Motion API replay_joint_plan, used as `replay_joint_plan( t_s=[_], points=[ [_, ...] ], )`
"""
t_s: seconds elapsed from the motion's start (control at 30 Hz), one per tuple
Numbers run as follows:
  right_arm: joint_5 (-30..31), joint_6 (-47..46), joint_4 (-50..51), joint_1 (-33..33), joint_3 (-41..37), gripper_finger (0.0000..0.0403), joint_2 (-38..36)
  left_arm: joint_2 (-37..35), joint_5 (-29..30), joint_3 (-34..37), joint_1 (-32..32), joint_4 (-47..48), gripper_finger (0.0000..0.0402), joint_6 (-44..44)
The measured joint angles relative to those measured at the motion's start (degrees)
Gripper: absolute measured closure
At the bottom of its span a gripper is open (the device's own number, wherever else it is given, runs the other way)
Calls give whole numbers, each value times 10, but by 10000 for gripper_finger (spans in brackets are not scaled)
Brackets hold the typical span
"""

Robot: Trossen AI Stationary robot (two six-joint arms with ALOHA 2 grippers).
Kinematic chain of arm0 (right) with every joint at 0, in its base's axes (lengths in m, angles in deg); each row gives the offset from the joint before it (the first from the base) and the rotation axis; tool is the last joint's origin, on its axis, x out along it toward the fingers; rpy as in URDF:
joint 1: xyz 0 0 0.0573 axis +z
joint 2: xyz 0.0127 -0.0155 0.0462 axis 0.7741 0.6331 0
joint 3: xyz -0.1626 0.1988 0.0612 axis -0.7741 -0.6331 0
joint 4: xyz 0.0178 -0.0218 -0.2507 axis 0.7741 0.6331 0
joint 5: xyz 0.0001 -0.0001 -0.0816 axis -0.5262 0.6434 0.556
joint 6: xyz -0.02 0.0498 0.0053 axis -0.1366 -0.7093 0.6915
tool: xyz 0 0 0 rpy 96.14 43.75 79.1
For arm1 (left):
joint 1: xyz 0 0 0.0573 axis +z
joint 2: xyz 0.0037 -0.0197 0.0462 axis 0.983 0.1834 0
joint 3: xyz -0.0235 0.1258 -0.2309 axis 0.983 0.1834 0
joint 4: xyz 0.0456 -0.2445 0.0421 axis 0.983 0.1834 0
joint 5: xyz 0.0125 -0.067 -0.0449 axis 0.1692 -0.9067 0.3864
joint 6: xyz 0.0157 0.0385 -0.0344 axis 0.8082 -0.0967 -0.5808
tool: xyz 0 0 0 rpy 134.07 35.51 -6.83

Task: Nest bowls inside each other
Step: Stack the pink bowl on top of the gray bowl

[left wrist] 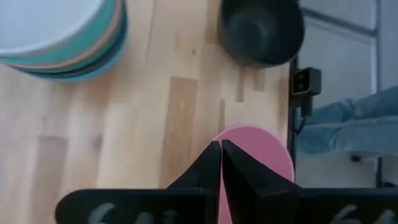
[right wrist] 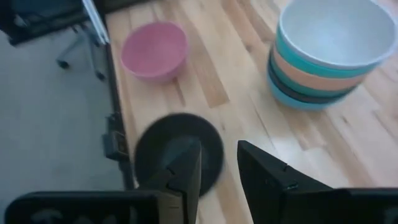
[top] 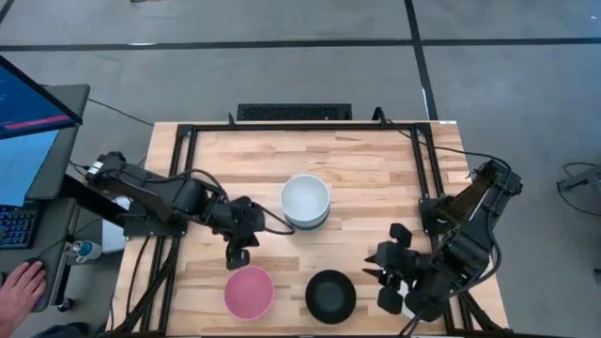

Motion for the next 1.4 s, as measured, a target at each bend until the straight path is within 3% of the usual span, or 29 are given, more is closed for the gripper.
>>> replay_joint_plan(
  t_s=[0.13,0.3,0.43,0.67,1.1,1.4],
  points=[
    [40,16,-34,0,0,276,0,-51,-1,110,-3,-94,397,-9],
    [202,29,-83,0,0,276,2,-99,-12,230,-7,-182,397,-41],
    [266,62,-145,-7,-14,276,14,-122,-39,311,-19,-273,397,-75],
    [243,46,-178,-17,-22,276,68,-116,-94,362,-72,-380,397,-104],
    [204,45,-263,-46,-22,276,95,-105,-37,362,-96,-298,397,75],
    [200,49,-302,-59,-22,276,95,-37,-107,362,-85,-335,379,95]
  ],
)
